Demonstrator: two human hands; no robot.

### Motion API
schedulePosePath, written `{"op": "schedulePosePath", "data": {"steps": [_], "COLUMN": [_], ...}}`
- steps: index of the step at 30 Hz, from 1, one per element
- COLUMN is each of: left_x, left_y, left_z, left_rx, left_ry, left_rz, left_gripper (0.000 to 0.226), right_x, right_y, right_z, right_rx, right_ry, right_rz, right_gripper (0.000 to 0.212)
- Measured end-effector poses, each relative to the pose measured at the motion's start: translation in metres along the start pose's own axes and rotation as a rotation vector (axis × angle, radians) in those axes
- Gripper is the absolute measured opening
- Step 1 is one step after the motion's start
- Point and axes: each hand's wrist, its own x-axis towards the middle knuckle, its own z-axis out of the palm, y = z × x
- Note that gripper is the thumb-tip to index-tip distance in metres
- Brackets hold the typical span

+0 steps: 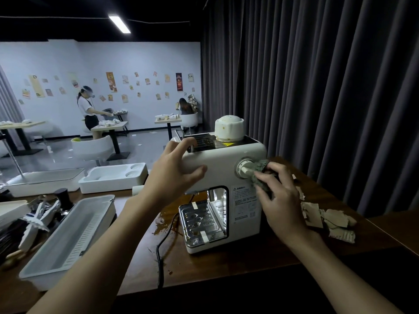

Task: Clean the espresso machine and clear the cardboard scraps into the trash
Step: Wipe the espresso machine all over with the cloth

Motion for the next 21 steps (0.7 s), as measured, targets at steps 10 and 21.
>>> {"op": "schedulePosePath", "data": {"steps": [10, 21], "left_x": [0.001, -0.003], "left_y": [-0.003, 0.004], "left_z": [-0.001, 0.009], "left_rx": [0.008, 0.238], "left_ry": [-0.004, -0.022], "left_rz": [0.008, 0.041], "left_gripper": [0.055, 0.055], "right_x": [-0.008, -0.03], "right_y": [-0.03, -0.013], "right_z": [0.013, 0.036], "right_rx": [0.131, 0.152], "right_ry": [0.129, 0.219], "right_rz": [0.099, 0.435], "right_gripper": [0.023, 0.029]}}
